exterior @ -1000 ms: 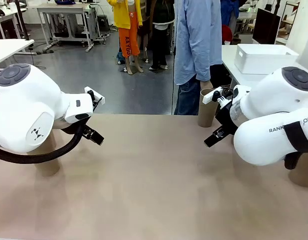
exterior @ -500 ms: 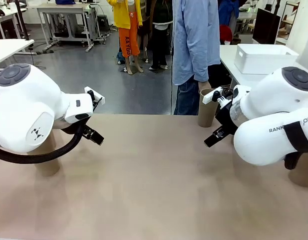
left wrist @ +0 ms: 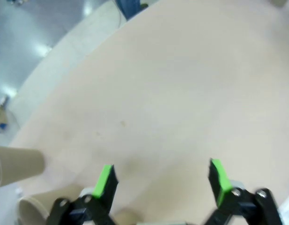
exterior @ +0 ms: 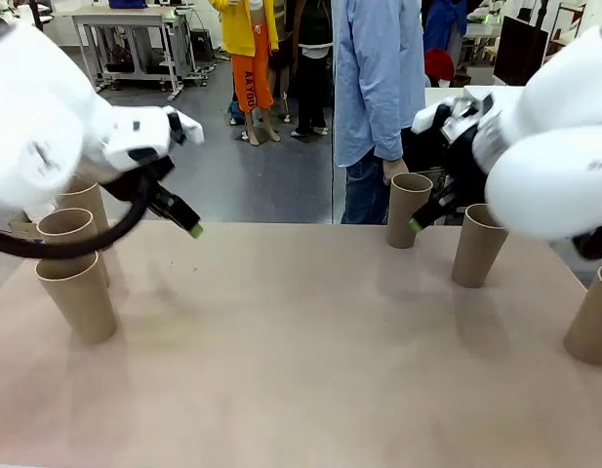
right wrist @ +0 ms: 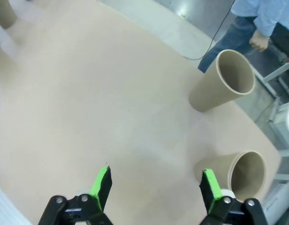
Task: Stack the cups and store them in the basket.
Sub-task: Pick up two Reusable plastic cups , one in each hand.
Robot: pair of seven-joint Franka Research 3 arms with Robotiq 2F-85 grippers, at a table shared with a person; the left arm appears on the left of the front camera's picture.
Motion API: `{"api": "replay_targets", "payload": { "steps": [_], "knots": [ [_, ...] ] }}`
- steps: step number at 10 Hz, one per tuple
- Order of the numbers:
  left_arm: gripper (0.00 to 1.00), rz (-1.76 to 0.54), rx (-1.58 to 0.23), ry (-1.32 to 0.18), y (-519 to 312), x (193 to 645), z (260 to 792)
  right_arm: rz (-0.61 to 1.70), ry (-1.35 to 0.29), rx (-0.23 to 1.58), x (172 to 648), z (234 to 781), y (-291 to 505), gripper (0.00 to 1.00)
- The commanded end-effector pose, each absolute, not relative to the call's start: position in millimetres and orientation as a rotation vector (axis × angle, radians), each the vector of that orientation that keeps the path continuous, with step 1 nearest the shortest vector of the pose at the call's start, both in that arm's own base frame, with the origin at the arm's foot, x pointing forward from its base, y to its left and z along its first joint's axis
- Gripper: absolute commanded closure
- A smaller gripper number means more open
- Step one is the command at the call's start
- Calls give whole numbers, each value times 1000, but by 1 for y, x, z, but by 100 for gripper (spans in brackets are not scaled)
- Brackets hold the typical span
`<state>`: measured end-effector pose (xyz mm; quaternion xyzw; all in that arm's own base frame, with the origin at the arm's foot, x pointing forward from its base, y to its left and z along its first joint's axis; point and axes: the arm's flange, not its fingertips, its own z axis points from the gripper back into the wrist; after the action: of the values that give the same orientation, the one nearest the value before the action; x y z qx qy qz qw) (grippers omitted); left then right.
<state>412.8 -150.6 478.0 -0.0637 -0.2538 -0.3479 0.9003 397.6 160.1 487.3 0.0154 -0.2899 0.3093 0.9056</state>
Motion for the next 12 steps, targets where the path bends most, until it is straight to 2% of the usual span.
{"api": "replay_targets", "payload": {
  "steps": [1,5,8,12],
  "knots": [
    [0,-862,-193,-467,-110,405,513,719,-543,92,379,527,118,0],
    [0,-1130,-356,-520,-18,349,543,858,-602,242,329,565,-2,0],
    [0,-1213,-439,-675,53,313,538,949,-632,323,310,549,-74,0],
    [0,-1253,-530,-806,68,294,510,1009,-735,400,291,530,-115,0]
  ]
}}
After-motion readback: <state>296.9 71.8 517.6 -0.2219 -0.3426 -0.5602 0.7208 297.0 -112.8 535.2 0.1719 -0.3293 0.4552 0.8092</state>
